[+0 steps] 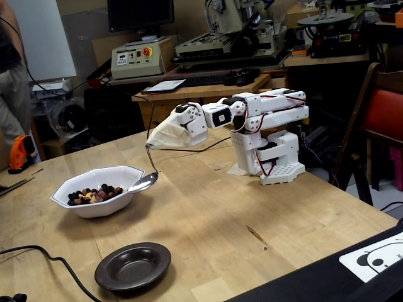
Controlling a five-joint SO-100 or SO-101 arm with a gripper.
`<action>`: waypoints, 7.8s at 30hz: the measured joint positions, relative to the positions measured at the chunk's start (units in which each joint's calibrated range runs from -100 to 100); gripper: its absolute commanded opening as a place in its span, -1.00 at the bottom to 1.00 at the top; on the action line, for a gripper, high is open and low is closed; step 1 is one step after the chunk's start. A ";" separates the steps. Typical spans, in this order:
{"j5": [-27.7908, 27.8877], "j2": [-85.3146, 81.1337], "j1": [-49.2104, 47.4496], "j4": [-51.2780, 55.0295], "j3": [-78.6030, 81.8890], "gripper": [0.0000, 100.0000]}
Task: Use spoon to transfer food from the white bowl to brown plate
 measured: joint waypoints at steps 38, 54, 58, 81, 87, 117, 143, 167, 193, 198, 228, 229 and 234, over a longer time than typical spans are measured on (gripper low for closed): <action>0.00 0.00 0.00 0.00 0.00 -0.95; 0.00 0.00 0.00 0.00 0.00 -0.95; 0.00 0.00 0.00 0.00 0.00 -0.95; 0.00 0.00 0.00 0.00 0.00 -0.95; 0.00 0.00 0.00 0.00 0.00 -0.95; 0.00 0.00 0.00 0.00 -7.58 -0.95; 0.59 40.70 0.00 -6.42 -39.23 -0.95; 15.19 40.70 15.18 -30.91 -16.50 -0.95; 19.34 44.65 27.74 -30.91 -16.41 -0.95; 19.93 51.95 27.74 -30.99 -16.41 -0.95; 13.87 54.79 15.33 -30.99 -16.50 -0.95; 13.68 55.05 15.33 -30.99 -16.92 -0.95; 13.58 57.19 15.33 -31.31 -21.80 -0.95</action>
